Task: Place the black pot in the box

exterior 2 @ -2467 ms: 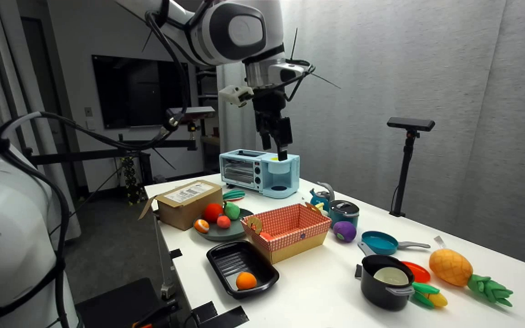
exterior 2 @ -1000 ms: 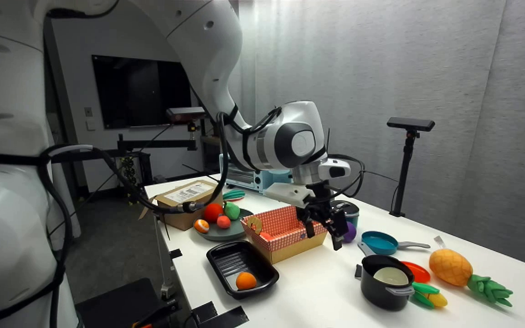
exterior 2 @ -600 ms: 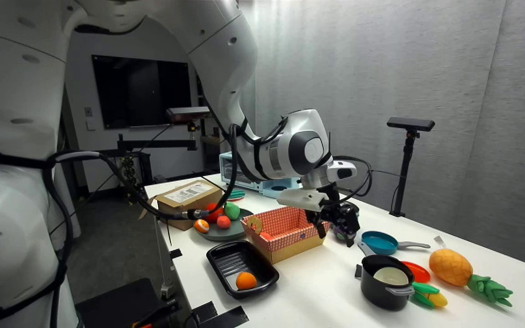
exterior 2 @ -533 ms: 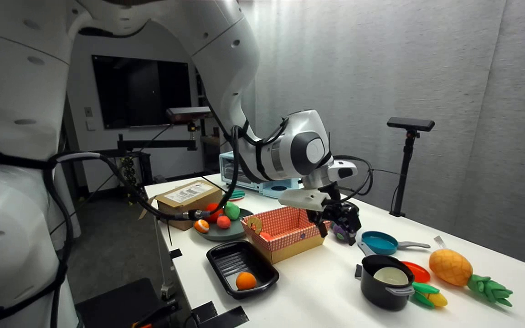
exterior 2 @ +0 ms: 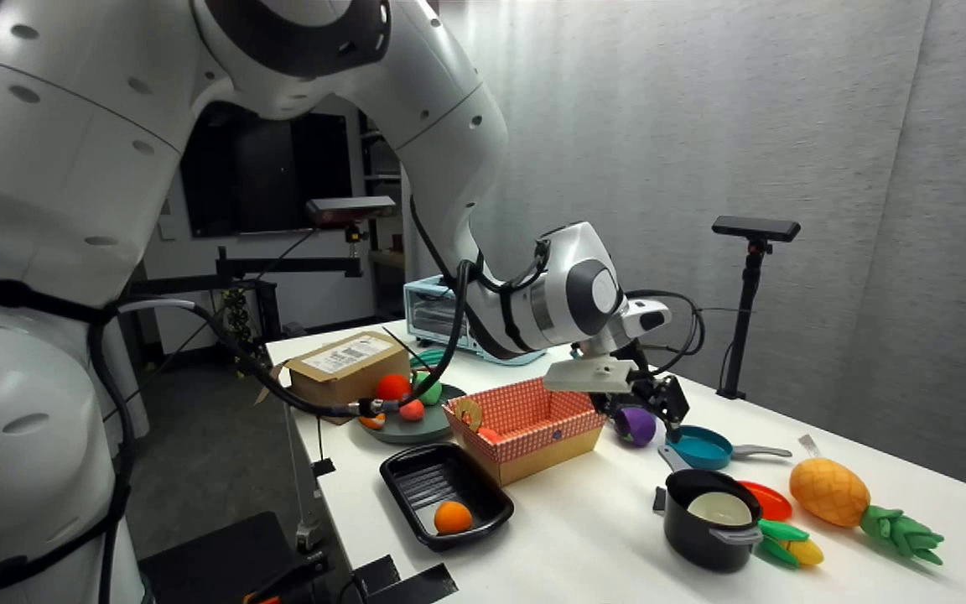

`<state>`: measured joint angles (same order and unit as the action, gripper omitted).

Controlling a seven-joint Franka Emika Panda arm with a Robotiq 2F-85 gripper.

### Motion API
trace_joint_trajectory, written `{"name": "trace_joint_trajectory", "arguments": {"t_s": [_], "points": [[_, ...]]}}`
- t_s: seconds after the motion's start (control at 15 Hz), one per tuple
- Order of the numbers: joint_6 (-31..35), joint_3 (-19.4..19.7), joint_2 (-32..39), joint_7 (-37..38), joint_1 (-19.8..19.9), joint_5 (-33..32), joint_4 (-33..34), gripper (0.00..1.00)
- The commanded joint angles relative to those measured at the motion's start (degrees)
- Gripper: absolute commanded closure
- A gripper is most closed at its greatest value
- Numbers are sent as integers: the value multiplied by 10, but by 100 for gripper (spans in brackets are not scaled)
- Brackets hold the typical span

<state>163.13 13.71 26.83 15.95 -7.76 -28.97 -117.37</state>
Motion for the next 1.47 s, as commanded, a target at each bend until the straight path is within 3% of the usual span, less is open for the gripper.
{"name": "trace_joint_trajectory", "arguments": {"t_s": [0.0,1.07,1.4], "points": [[14,30,45,1,-19,-3,42,9],[6,27,108,-56,-18,10,102,22],[12,30,114,-54,-19,10,109,20]]}}
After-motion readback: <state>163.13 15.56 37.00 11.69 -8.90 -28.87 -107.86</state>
